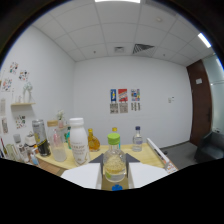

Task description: Make me a cup of Vodka Sunrise.

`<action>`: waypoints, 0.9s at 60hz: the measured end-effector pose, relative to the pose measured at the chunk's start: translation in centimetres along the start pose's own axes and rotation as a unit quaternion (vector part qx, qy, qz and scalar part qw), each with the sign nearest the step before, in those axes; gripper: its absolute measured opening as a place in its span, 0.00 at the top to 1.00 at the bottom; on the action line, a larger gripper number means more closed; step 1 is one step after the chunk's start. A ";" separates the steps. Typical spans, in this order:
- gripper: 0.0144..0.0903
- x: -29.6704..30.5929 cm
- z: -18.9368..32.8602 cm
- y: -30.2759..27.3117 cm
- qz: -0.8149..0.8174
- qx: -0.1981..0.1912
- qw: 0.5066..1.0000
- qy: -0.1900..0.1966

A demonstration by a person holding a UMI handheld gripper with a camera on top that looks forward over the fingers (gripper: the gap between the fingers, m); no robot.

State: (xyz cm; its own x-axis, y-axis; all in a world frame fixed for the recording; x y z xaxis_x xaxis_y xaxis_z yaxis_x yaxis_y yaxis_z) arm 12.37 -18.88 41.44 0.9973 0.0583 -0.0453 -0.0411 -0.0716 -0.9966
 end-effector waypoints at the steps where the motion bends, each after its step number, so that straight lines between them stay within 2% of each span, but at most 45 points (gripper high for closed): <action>1: 0.73 0.0 -0.4 0.5 -0.003 -0.002 1.000 0.001; 5: 0.74 0.0 -1.8 3.7 -0.018 -0.019 1.000 0.005; 20: 0.73 0.2 -2.2 21.8 -0.007 -0.139 0.990 0.013; 25: 0.73 0.3 -1.7 24.9 -0.016 -0.155 0.988 0.016; 33: 0.73 0.9 -0.6 26.7 -0.134 -0.168 0.976 0.029; 40: 0.74 1.5 0.0 26.4 -0.278 -0.167 0.945 0.036; 47: 0.74 1.9 0.2 24.9 -0.438 -0.149 0.886 0.042; 54: 0.74 1.6 0.3 24.1 -0.563 -0.140 0.814 0.031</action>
State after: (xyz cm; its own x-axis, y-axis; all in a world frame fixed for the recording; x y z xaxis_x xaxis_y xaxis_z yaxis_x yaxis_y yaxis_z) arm 12.92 -20.26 17.31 0.3948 0.1941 0.8980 0.9080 -0.2316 -0.3491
